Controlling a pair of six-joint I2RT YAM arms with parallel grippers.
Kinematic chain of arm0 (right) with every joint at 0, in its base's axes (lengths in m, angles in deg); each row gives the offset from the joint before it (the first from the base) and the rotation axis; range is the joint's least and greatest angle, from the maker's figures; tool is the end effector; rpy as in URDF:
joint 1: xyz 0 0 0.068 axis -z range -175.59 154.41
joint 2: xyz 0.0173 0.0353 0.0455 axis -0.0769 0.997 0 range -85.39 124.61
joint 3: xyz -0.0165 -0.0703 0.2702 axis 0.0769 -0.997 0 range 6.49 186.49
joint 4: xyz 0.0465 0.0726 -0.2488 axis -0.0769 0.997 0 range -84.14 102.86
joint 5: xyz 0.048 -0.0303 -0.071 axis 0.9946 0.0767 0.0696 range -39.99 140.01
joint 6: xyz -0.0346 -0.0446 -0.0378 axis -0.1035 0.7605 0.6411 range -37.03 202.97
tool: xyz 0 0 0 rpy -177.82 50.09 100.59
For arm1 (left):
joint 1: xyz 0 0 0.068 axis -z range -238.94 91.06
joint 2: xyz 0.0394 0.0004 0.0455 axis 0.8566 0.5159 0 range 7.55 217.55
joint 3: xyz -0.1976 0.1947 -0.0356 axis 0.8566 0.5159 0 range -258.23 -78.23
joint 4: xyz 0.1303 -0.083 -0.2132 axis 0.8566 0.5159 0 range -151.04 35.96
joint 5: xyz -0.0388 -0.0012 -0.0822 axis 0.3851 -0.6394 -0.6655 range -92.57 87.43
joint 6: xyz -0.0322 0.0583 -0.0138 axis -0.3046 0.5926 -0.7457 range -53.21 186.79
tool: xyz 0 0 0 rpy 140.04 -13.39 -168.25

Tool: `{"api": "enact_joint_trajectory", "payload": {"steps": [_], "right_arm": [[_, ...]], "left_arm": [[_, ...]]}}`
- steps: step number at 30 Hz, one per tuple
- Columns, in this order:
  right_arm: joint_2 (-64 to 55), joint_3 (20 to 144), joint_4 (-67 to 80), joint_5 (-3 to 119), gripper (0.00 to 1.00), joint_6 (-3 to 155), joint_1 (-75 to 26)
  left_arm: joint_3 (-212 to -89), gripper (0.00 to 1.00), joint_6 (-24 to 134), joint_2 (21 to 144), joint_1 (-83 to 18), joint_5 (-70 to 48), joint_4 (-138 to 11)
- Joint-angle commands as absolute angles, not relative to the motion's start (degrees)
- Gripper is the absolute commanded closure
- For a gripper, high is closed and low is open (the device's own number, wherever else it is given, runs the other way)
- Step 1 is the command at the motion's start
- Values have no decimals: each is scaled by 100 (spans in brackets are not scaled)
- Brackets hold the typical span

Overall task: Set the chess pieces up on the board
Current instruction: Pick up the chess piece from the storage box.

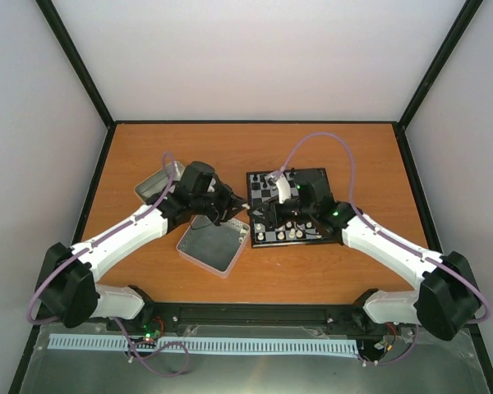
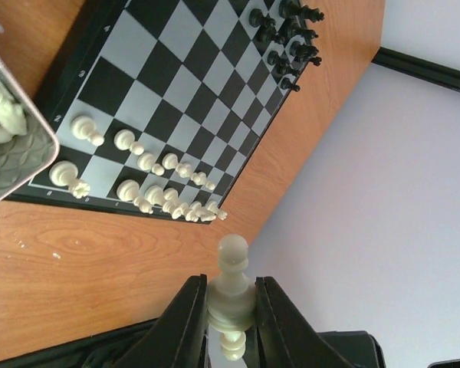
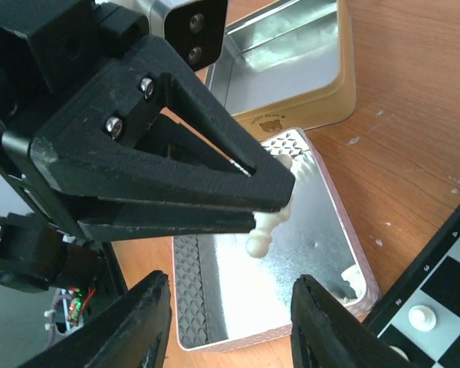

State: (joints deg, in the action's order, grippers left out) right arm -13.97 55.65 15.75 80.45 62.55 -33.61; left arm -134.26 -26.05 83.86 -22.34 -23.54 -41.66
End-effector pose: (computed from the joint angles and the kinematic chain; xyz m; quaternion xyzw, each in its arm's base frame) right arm 0.2094 0.1987 0.2681 -0.2547 0.8152 0.4284 0.2952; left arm 0.2329 -0.1972 0.2678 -0.3511 0.8214 -0.4485 0.0297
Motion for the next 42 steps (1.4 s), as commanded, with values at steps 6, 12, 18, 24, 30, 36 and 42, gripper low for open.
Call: {"api": "enact_joint_trajectory", "payload": {"steps": [6,12,18,24,30,36,42], "right_arm": [[-1005,5781,725,7960,65,5959,-3521],[-877,5834,776,7916,66,5959,-3573],[-804,5893,746,7912,79,5919,-3637],[-718,6018,760,7817,83,5836,-3652],[-695,6079,769,7724,95,5815,-3655],[-793,6063,796,7679,97,5893,-3648],[-957,6062,772,8267,97,6059,-3622]], "left_arm": [[-13151,88,-3154,7918,-2290,-2539,-4554],[-13129,88,-3180,7821,-2308,-2491,-4530],[-13108,88,-3208,7795,-2308,-2482,-4555],[-13143,88,-3159,7794,-2308,-2485,-4476],[-13127,84,-3129,7785,-2308,-2492,-4466],[-13062,47,-2927,7557,-2357,-2139,-4388],[-12713,30,-2217,7156,-2665,-2241,-4784]]}}
